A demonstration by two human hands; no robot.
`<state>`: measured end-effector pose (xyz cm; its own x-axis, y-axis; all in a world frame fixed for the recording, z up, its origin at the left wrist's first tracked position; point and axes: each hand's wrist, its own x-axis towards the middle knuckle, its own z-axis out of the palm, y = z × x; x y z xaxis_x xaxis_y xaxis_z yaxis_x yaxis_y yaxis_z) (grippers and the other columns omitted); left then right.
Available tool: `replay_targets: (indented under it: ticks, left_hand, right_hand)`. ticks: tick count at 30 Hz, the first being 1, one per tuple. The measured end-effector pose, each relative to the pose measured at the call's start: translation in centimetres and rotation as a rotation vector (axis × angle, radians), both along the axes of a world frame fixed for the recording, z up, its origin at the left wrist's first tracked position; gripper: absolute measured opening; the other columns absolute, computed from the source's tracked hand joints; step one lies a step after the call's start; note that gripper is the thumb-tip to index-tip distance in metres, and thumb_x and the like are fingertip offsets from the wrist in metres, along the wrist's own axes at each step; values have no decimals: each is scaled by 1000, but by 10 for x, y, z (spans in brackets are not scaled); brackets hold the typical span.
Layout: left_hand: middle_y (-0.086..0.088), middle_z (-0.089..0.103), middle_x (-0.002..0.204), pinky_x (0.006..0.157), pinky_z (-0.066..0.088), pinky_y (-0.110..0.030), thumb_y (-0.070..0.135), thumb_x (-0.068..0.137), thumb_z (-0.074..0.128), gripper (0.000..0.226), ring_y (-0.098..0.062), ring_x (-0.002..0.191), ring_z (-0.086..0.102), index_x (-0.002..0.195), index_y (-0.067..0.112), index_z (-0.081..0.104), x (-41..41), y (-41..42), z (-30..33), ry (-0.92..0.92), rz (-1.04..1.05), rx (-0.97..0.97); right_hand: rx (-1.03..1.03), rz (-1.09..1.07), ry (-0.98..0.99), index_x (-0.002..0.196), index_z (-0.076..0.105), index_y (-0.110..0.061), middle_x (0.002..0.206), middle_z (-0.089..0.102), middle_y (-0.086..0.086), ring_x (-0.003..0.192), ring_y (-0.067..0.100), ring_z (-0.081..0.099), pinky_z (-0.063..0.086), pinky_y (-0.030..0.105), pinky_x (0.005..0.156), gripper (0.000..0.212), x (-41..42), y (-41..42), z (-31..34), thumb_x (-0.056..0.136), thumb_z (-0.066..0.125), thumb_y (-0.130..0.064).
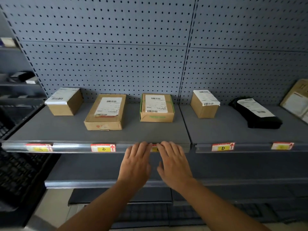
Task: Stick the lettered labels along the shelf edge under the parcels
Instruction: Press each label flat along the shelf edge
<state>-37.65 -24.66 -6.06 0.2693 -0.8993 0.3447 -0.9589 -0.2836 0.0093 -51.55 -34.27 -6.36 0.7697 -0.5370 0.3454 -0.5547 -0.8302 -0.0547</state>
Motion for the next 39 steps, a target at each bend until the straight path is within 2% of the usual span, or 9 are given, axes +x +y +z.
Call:
replay_targets:
  ticks: [11, 15, 19, 24, 29, 35, 39]
  left_hand:
    - [-5, 44, 144, 110, 40, -44, 34, 84, 65, 70, -25, 128, 43, 147, 17, 39, -18, -3, -5, 23, 136, 15]
    - [-6, 44, 142, 108, 41, -47, 34, 82, 67, 71, -27, 126, 45, 146, 16, 40, -22, -5, -8, 66, 155, -24]
    - [-9, 45, 140, 106, 44, -49, 34, 81, 68, 72, -29, 125, 47, 145, 14, 41, -45, -26, -8, 70, 70, -79]
    - [-6, 48, 137, 110, 40, -47, 35, 81, 66, 70, -27, 124, 47, 143, 13, 43, -104, -65, -4, 61, -71, -84]
    - [-4, 37, 147, 118, 28, -44, 37, 89, 52, 68, -25, 133, 36, 150, 15, 30, -150, -103, 2, 72, -107, 10]
    - [-3, 36, 148, 117, 29, -45, 36, 88, 56, 70, -25, 134, 36, 149, 16, 28, -187, -133, 6, 53, -127, 21]
    - [-3, 32, 150, 120, 23, -46, 38, 93, 50, 69, -25, 136, 31, 153, 16, 24, -200, -146, 8, 36, -95, 60]
  right_hand:
    - [18, 98, 55, 153, 30, -12, 154, 37, 7, 142, 29, 33, 28, 47, 119, 80, -12, -8, 2, 85, 64, -36]
    - [45, 117, -5, 156, 26, -16, 153, 34, 2, 142, 22, 30, 23, 42, 122, 75, -27, -11, 8, 89, 57, -34]
    - [27, 10, -5, 156, 28, -19, 153, 37, -1, 143, 19, 31, 21, 43, 123, 71, -76, -37, 6, 90, 53, -32]
    - [-32, -138, 67, 154, 34, -16, 152, 41, 4, 142, 24, 36, 24, 45, 122, 72, -138, -78, 0, 88, 58, -32]
    - [-49, -120, 61, 149, 42, -12, 145, 50, 6, 135, 27, 45, 33, 49, 118, 73, -172, -105, 7, 82, 66, -28]
    - [-75, -79, 39, 143, 50, -12, 139, 55, 6, 129, 27, 51, 36, 46, 117, 68, -194, -128, 12, 80, 70, -27]
    - [-73, -58, 34, 140, 52, -13, 138, 56, 7, 128, 28, 52, 39, 47, 114, 63, -204, -138, 12, 81, 69, -27]
